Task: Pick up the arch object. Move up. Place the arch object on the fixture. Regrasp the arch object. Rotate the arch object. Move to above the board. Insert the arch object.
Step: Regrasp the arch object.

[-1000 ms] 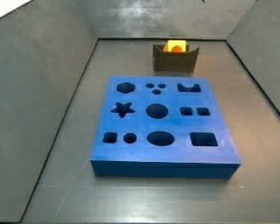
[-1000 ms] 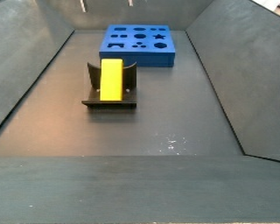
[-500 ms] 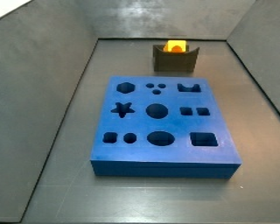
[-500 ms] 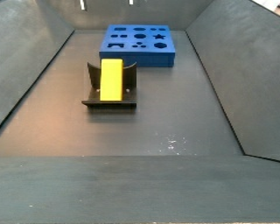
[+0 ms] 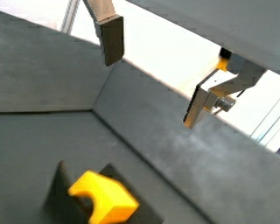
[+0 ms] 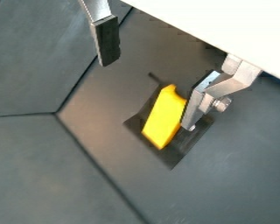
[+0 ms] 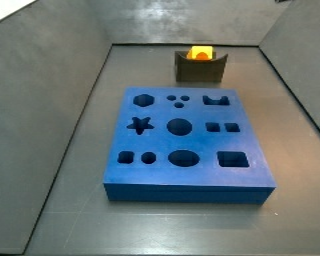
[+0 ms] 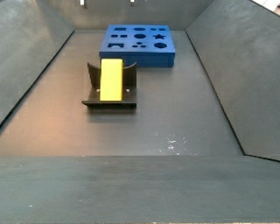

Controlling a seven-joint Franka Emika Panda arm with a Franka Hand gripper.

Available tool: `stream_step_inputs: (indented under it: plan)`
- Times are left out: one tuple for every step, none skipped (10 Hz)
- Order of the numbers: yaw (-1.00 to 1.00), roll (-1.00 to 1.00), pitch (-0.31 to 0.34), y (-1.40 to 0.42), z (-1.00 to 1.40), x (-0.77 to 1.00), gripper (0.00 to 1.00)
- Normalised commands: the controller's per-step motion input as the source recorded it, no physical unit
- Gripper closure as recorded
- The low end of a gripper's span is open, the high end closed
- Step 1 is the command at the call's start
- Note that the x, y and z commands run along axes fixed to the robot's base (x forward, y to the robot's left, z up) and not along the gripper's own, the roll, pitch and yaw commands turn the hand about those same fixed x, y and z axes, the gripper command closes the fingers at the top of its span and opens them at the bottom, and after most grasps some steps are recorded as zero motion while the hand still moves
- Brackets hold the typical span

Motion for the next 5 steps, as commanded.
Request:
stream_step_inputs:
  plan:
    - [0.08, 0.89, 0.143, -0.04, -0.01, 0.09, 0.00]
    - [0.10, 0.63, 0.145, -0.04, -0.01, 0.09, 0.00]
    - [0.12, 0.51, 0.141, -0.04, -0.01, 0.09, 0.00]
    - [0.15, 0.27, 0.114, -0.03, 0.00, 0.08, 0.00]
    - [0.16, 0.21, 0.095, -0.03, -0.01, 0.08, 0.00]
